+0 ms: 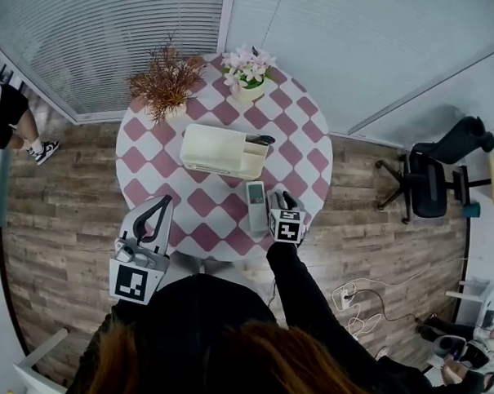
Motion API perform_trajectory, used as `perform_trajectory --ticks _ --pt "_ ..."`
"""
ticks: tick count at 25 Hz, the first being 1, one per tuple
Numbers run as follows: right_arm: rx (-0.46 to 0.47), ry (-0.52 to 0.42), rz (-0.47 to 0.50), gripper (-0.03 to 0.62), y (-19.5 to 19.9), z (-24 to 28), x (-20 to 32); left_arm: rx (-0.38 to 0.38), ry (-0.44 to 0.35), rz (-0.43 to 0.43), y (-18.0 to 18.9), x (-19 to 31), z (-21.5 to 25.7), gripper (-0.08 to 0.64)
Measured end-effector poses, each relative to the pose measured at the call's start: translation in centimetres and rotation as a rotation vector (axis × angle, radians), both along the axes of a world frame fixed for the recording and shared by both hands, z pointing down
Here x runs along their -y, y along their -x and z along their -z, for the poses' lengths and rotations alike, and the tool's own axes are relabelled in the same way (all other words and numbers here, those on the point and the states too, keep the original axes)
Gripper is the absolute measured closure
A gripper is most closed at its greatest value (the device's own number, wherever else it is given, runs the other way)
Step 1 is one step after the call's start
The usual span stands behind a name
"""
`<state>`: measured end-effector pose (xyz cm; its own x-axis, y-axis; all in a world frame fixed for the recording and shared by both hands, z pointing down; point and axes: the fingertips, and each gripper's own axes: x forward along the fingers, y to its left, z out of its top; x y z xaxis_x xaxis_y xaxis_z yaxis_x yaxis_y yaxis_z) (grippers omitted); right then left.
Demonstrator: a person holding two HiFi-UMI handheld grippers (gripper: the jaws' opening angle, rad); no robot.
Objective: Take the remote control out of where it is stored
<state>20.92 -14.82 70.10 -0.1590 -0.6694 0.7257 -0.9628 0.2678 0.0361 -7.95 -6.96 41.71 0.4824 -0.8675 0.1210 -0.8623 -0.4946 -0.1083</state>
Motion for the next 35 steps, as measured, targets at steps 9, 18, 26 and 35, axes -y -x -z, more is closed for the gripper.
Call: perform_trajectory --ticks 9,18,26,35 --pt "-0.027 -0.032 -0.002 0.519 -0.4 0.6 0.1 0.003 0.000 0.006 0.3 -0.1 0.0 0.554" --pt "-0.031 -0.037 -0.001 0.575 0.0 0.8 0.0 -0.007 -0.002 0.008 0.5 -0.3 0.2 0.554" --pt "-0.029 -0.062 0.004 0.578 0.7 1.9 0.2 -0.016 -0.005 0.014 0.9 -0.5 0.3 0.554" --pt "-0.013 -0.172 0.037 0.578 2.5 5.9 1.3 -0.029 0.001 0.032 1.8 -0.3 0.2 0.554"
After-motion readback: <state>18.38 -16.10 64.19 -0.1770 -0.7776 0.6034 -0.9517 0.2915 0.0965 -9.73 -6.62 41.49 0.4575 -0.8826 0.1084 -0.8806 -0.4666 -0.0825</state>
